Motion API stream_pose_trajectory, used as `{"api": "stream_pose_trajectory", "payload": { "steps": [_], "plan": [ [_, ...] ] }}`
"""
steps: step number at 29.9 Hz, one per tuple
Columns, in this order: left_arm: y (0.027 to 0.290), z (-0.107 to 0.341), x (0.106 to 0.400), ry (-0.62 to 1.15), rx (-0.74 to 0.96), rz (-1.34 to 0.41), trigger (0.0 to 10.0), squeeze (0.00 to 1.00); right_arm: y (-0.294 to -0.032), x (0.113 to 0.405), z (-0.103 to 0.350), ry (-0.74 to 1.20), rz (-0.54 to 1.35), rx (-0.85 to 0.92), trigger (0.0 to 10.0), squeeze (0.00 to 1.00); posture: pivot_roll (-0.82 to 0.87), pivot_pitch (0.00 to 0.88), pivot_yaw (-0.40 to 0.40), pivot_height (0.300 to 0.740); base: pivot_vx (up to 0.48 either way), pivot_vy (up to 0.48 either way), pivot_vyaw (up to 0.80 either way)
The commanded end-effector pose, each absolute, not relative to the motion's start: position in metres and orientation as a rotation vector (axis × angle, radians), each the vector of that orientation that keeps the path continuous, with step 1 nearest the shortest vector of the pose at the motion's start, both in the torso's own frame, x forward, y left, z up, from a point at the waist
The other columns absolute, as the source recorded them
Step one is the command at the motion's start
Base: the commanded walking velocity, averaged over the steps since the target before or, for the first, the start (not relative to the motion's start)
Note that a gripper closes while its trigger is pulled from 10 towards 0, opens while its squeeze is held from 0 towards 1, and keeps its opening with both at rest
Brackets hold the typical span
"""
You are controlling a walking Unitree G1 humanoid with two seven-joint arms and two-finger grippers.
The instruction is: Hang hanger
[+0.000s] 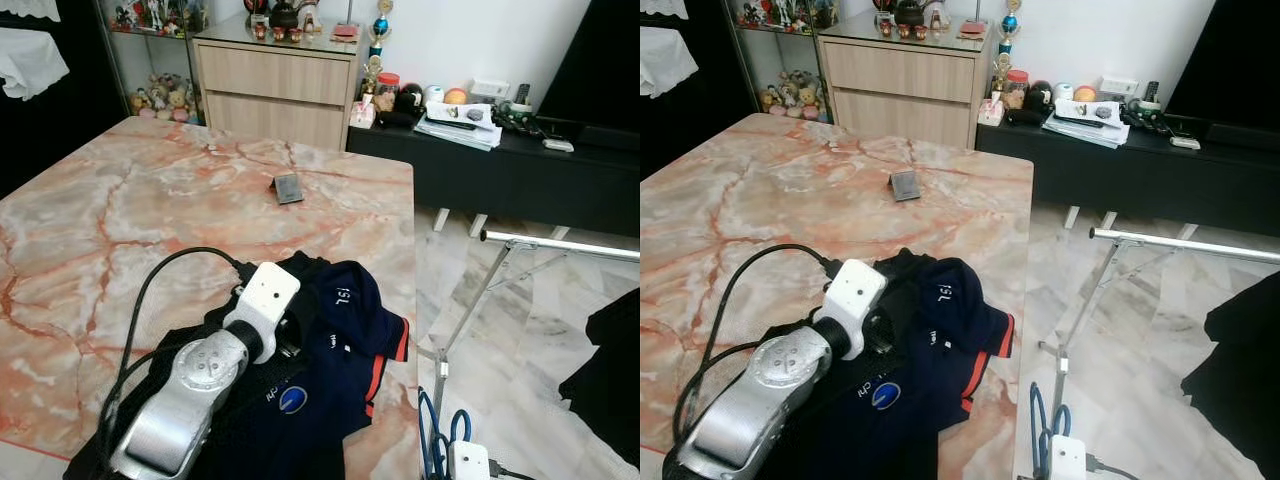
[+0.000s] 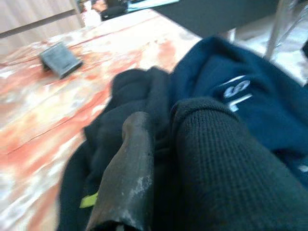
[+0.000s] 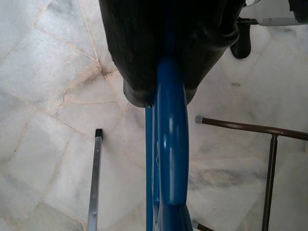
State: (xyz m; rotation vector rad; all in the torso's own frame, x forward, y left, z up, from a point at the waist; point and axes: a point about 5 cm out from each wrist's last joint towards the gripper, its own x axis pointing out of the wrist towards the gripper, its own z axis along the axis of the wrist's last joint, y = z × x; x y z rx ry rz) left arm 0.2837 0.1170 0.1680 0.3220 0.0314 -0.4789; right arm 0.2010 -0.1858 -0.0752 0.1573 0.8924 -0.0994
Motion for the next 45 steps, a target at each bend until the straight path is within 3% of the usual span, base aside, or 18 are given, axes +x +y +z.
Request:
{"api": "stream_pose_trajectory", "payload": {
  "steps": [1,12,21,22,23,25,26,27,28,33,37,39,43,45],
  "plan": [
    [0.122,0.171,0.28,0.031,0.348,-0.471,10.0,0.92,-0.185,0.201,-0.076,0.901,-0.093,0.159,10.0,0.0,0.21,0.044,-0.076,0.74,0.0,0.0,0.0],
    [0.147,0.176,0.257,0.074,0.509,-0.559,10.0,0.93,-0.185,0.201,-0.076,0.903,-0.087,0.153,10.0,0.0,0.21,0.047,-0.074,0.74,0.0,0.0,0.0],
    [0.169,0.186,0.239,0.084,0.468,-0.581,10.0,0.89,-0.185,0.201,-0.075,0.903,-0.086,0.15,10.0,0.0,0.21,0.048,-0.076,0.74,0.0,0.0,0.0],
    [0.172,0.188,0.239,0.078,0.455,-0.567,10.0,0.86,-0.186,0.201,-0.075,0.903,-0.086,0.15,10.0,0.0,0.21,0.049,-0.077,0.74,0.0,0.0,0.0],
    [0.175,0.189,0.236,0.073,0.43,-0.557,10.0,0.75,-0.186,0.201,-0.075,0.903,-0.085,0.149,10.0,0.0,0.21,0.049,-0.077,0.74,0.0,0.0,0.0],
    [0.175,0.19,0.235,0.071,0.419,-0.557,10.0,0.75,-0.186,0.201,-0.075,0.903,-0.085,0.148,10.0,0.0,0.21,0.049,-0.077,0.74,0.0,0.0,0.0],
    [0.177,0.19,0.232,0.067,0.395,-0.56,10.0,0.3,-0.186,0.201,-0.075,0.903,-0.085,0.148,10.0,0.0,0.21,0.05,-0.078,0.74,0.0,0.0,0.0],
    [0.177,0.191,0.23,0.064,0.38,-0.562,10.0,0.3,-0.186,0.201,-0.075,0.903,-0.084,0.148,10.0,0.0,0.21,0.05,-0.078,0.74,0.0,0.0,0.0],
    [0.181,0.191,0.227,0.058,0.35,-0.553,10.0,0.0,-0.186,0.201,-0.075,0.903,-0.084,0.148,10.0,0.0,0.21,0.05,-0.078,0.74,0.0,0.0,0.0],
    [0.206,0.197,0.218,0.015,0.224,-0.467,10.0,0.0,-0.187,0.202,-0.075,0.903,-0.083,0.144,10.0,0.0,0.22,0.052,-0.085,0.74,0.0,0.0,0.0],
    [0.215,0.199,0.217,0.01,0.222,-0.437,10.0,0.0,-0.187,0.202,-0.075,0.904,-0.08,0.142,10.0,0.0,0.22,0.053,-0.087,0.74,0.0,0.0,0.0],
    [0.228,0.202,0.225,-0.057,0.114,-0.286,10.0,0.0,-0.188,0.202,-0.074,0.903,-0.075,0.138,10.0,0.0,0.22,0.051,-0.092,0.74,0.0,0.0,0.0],
    [0.223,0.2,0.235,-0.127,0.006,-0.19,10.0,0.0,-0.188,0.202,-0.074,0.902,-0.075,0.136,10.0,0.0,0.21,0.051,-0.092,0.74,0.0,0.0,0.0],
    [0.204,0.192,0.244,-0.139,-0.046,-0.171,10.0,0.0,-0.188,0.203,-0.074,0.9,-0.08,0.136,10.0,0.0,0.2,0.049,-0.093,0.74,0.0,0.0,0.0]
  ]
}}
